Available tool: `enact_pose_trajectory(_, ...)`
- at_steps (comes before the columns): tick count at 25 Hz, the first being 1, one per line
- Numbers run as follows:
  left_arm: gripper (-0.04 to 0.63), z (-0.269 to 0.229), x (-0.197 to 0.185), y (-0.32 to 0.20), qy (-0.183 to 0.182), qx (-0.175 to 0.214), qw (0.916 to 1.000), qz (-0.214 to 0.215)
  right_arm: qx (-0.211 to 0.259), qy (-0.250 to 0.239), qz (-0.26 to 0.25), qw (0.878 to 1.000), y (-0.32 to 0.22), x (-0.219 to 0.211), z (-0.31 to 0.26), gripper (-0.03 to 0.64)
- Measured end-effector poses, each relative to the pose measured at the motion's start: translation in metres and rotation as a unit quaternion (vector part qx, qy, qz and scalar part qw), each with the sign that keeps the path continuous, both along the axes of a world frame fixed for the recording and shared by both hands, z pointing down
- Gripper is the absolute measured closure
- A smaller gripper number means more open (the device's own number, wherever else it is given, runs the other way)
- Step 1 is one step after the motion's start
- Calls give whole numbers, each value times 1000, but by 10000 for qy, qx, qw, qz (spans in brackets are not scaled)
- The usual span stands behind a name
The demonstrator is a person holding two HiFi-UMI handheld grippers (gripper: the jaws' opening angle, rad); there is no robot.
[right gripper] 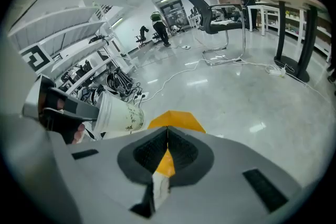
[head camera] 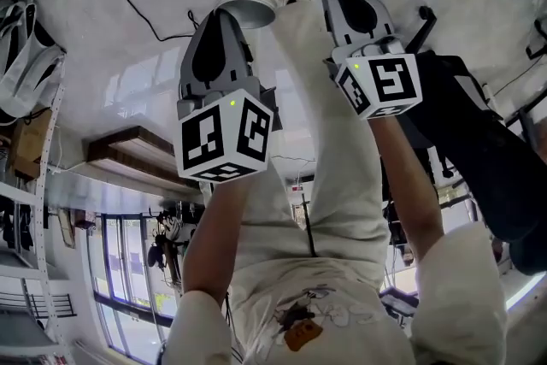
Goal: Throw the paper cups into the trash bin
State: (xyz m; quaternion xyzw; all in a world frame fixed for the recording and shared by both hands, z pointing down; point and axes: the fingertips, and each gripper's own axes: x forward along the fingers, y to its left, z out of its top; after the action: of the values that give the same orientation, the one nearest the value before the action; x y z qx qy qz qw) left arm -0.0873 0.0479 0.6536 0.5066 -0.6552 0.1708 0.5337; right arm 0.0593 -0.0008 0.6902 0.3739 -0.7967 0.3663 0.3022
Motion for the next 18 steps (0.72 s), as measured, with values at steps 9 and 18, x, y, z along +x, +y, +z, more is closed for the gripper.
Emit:
enact_pose_trajectory(9, 575, 51, 11, -3, 60, -289, 9995, -69, -75, 74, 32, 9999, 6, -7, 40, 609)
enact_pose_trajectory(18, 575, 107, 15, -6, -23, -506, 9986, -122, -134, 109, 259, 9995, 5, -17, 86, 609)
